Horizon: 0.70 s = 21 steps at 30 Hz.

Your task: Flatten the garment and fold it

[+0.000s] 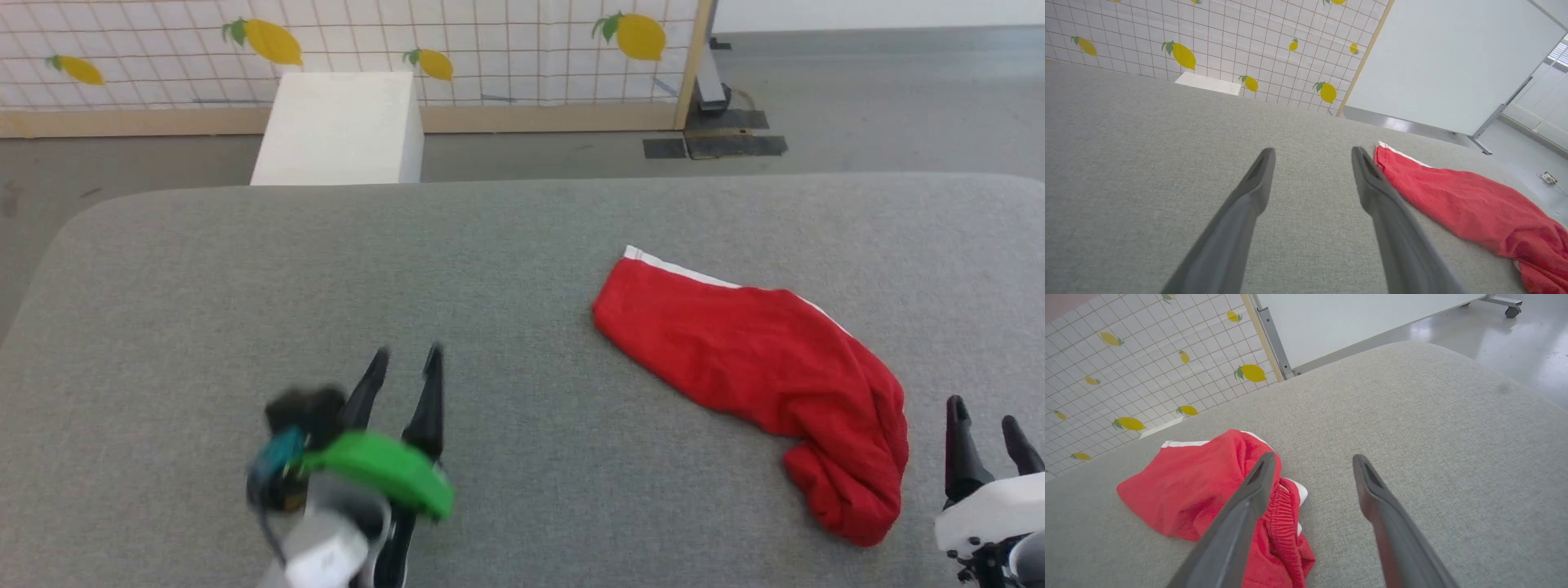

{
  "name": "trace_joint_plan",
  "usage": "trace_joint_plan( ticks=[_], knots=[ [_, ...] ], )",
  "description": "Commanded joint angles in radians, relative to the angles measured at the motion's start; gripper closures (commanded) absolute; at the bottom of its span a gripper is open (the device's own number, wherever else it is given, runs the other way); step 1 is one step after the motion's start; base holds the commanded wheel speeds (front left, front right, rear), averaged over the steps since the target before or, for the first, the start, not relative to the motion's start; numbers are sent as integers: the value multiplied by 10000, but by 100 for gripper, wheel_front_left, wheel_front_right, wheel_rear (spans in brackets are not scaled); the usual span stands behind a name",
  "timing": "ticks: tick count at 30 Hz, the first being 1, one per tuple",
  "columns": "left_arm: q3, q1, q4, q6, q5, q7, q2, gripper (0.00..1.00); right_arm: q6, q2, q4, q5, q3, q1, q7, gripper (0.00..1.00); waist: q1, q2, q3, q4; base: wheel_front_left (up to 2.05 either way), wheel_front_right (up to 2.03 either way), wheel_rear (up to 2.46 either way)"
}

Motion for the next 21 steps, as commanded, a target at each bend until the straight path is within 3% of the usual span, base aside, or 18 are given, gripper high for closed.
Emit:
trace_joint_plan(
  ticks=[1,9,17,21],
  knots=[
    [-102,-748,109,-146,-99,297,-66,0,-13,2,23,-25,114,-91,-133,0,0,-1,226,-274,0,0,0],
    [-1279,-4249,2088,-562,-131,3459,-222,0,-13,2,19,-48,788,-709,-464,0,0,-1,1207,-1337,0,0,0],
    [-2351,-6792,4560,-207,25,6287,-331,0,-13,3,646,331,1386,-1080,-763,0,0,-1,2245,-2491,0,0,0],
    [-2721,-7234,5444,42,259,7026,-329,0,-13,3,954,370,1575,-1211,-978,0,0,-1,2515,-2852,0,0,0]
  ],
)
